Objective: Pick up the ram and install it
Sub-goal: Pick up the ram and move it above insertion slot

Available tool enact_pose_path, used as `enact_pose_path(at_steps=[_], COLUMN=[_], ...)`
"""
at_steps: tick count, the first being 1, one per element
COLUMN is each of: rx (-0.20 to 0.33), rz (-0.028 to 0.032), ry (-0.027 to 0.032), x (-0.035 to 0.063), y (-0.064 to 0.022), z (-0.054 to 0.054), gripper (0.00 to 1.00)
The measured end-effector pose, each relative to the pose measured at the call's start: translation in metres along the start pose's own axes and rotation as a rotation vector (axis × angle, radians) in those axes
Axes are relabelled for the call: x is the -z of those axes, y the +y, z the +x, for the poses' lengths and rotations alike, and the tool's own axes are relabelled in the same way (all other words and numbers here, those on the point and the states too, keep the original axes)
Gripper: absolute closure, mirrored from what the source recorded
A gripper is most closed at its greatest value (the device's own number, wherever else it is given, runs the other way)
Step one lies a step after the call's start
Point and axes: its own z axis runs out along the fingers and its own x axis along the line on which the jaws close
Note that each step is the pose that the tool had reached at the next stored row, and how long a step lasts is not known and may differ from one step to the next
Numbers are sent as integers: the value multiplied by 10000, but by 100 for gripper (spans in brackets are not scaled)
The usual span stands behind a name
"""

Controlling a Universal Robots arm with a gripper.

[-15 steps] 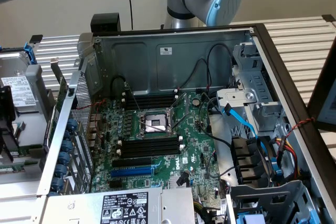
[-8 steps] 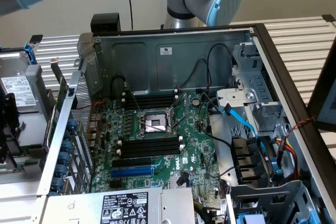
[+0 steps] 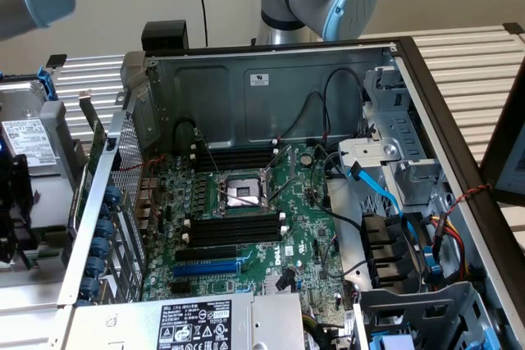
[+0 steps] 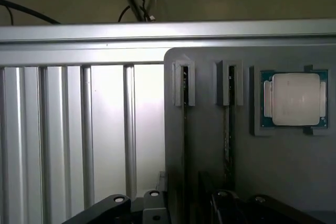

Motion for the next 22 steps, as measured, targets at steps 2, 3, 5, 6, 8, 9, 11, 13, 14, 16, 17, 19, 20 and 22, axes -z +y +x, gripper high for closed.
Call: enact_pose_path(at_steps=[2,3,5,6,8,9,11,13,14,16,17,19,20,22], rx=[-1,-2,-2,-2,-3,-4,-8,-9,-10,-12,-13,-15,-16,-17], rz=[0,1,25,53,187,229,328,410,443,504,526,544,547,547], ry=[1,1,-1,-4,-8,-9,-14,-21,-27,-46,-60,-108,-143,-198], x=[-18,-25,-35,-35,-16,-2,23,53,67,96,111,142,160,201], y=[14,23,40,44,44,44,44,44,44,44,44,46,48,51], z=[0,-1,0,0,1,1,1,2,2,3,3,3,3,5], gripper=[64,65,72,78,87,87,87,87,87,87,87,87,87,87])
